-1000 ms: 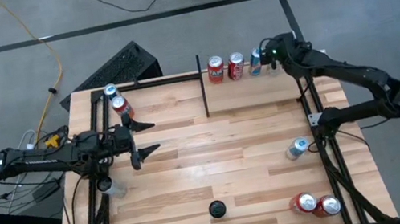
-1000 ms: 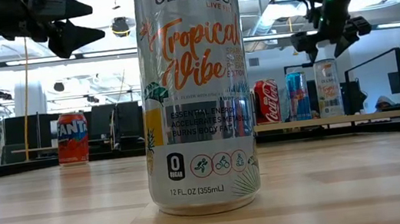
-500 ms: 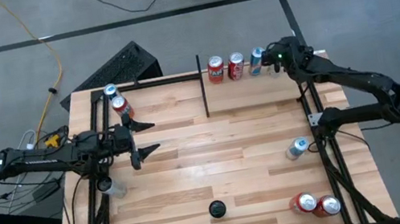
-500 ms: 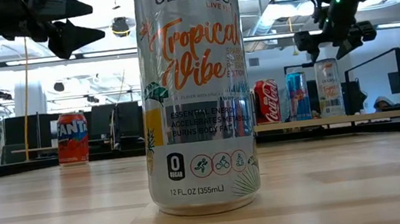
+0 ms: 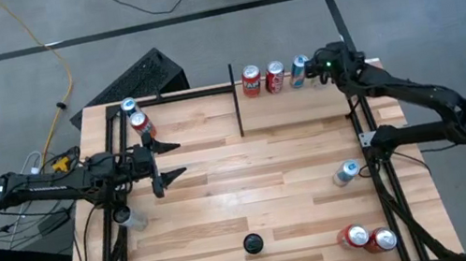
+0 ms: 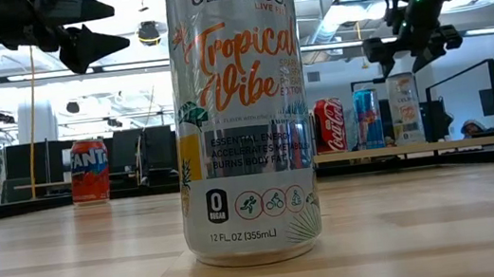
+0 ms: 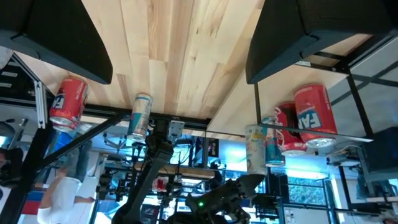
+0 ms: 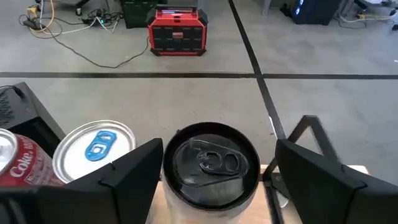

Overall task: Place canned beverage on shelf
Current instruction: Put the top white-yellow soda can on the shelf

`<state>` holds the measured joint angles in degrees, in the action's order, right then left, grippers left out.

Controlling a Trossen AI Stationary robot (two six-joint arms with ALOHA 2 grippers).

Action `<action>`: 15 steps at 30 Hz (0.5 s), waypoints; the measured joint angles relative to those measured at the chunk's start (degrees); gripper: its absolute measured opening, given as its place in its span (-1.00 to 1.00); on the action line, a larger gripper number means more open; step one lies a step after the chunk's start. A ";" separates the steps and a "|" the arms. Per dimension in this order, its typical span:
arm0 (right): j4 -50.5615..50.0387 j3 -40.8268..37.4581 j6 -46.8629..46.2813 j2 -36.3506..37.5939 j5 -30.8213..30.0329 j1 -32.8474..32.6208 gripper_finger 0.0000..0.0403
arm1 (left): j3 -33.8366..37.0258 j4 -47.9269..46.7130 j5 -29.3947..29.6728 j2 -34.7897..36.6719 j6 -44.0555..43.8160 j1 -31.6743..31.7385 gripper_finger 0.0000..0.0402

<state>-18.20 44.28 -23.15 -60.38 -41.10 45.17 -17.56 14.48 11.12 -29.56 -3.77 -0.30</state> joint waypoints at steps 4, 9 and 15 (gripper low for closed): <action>0.10 -0.01 0.95 1.94 -0.01 -0.04 0.66 | 0.00 0.00 0.01 0.00 0.32 0.00 0.77; 0.25 -0.01 0.87 2.60 -0.20 -0.02 0.70 | 0.00 0.02 0.01 0.00 0.79 0.00 0.77; 0.08 0.03 -0.36 0.31 0.28 -0.02 0.74 | 0.00 0.02 -0.01 0.00 0.61 0.00 0.77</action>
<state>-18.13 44.30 -23.51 -60.07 -40.81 45.15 -17.56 14.50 11.12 -29.56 -3.16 -0.30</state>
